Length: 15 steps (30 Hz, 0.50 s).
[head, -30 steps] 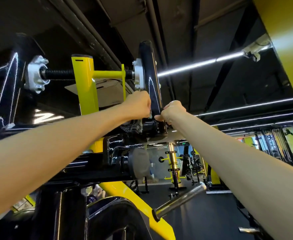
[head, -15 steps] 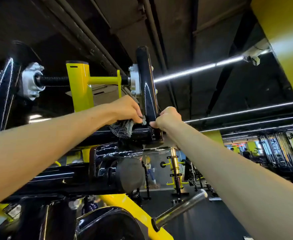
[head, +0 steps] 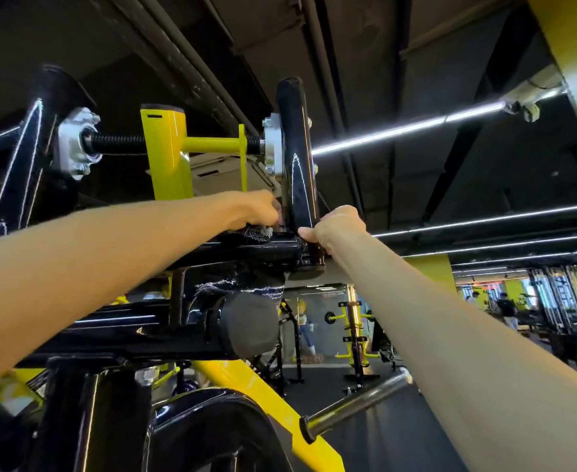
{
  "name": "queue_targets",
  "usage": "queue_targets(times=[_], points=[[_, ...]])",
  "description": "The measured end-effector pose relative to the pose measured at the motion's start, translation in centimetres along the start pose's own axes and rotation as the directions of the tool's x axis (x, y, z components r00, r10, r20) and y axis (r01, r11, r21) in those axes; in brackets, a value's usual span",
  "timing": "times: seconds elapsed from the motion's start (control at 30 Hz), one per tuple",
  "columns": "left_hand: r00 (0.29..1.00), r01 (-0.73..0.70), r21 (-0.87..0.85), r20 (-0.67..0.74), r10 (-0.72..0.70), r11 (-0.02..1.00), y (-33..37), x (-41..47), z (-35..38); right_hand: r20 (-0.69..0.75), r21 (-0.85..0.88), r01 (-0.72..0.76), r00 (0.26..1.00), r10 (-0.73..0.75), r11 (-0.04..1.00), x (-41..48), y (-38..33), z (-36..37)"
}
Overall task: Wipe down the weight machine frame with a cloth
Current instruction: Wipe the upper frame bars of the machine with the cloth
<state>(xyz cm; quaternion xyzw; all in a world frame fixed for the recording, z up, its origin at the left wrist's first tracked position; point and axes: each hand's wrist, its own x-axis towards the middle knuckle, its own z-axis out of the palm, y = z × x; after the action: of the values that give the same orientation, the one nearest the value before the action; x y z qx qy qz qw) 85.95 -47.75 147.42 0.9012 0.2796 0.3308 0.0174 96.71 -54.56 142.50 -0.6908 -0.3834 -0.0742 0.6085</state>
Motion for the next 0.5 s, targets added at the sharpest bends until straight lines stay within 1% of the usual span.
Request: queue_targets(times=[0.03,0.07,0.1,0.17,0.2,0.27,0.3,0.33,0.37,0.4,0.43,0.47,0.5], points=[[1.0,0.0,-0.019,0.0,0.0,1.0,0.1,-0.3,-0.2,-0.012,-0.03,0.01,1.0,-0.01,1.0,0.1,0.1,0.1],[1.0,-0.006,-0.053,-0.006,0.006,0.999,0.1,-0.6,-0.4,-0.011,-0.003,0.007,1.0,-0.007,1.0,0.4,0.2,0.1],[1.0,-0.017,-0.09,-0.016,0.016,0.996,0.2,-1.0,-0.5,0.009,0.053,-0.012,1.0,0.011,0.999,0.4,0.1,-0.1],[0.997,-0.05,-0.124,-0.062,0.042,0.991,0.5,-2.0,-0.7,0.098,0.121,-0.076,0.993,0.065,0.99,0.0,-0.4,-0.8],[0.995,-0.069,-0.123,-0.086,0.059,0.99,0.6,-2.3,-0.8,0.121,0.127,-0.116,0.988,0.101,0.985,-0.1,-0.5,-1.0],[0.989,-0.087,-0.152,-0.132,0.067,0.984,0.6,-3.2,-0.8,0.154,0.133,-0.131,0.982,0.11,0.982,-0.4,-0.9,-1.3],[0.983,-0.092,-0.208,-0.178,0.055,0.974,0.5,-3.5,-0.9,0.182,0.161,-0.14,0.977,0.11,0.977,-0.5,-0.9,-1.3],[0.964,-0.082,-0.274,-0.266,0.007,0.958,0.5,-3.7,-1.2,0.192,0.178,-0.144,0.975,0.109,0.973,-0.6,-0.9,-1.3],[0.919,-0.048,-0.328,-0.385,-0.087,0.944,0.6,-3.5,-1.8,0.213,0.185,-0.14,0.972,0.099,0.973,-0.4,-0.8,-1.3],[0.837,0.001,-0.359,-0.511,-0.197,0.933,0.7,-3.2,-2.4,0.222,0.188,-0.122,0.972,0.078,0.975,-0.2,-0.7,-1.2],[0.754,0.054,-0.366,-0.595,-0.278,0.929,0.7,-2.9,-2.9,0.222,0.193,-0.09,0.974,0.046,0.977,-0.1,-0.6,-1.1],[0.707,0.103,-0.338,-0.637,-0.308,0.935,0.9,-2.5,-3.3,0.21,0.187,-0.068,0.977,0.028,0.98,-0.1,-0.6,-1.0],[0.698,0.134,-0.285,-0.653,-0.295,0.949,1.3,-2.2,-3.1,0.179,0.182,-0.044,0.984,0.011,0.982,-0.2,-0.3,-1.0]])
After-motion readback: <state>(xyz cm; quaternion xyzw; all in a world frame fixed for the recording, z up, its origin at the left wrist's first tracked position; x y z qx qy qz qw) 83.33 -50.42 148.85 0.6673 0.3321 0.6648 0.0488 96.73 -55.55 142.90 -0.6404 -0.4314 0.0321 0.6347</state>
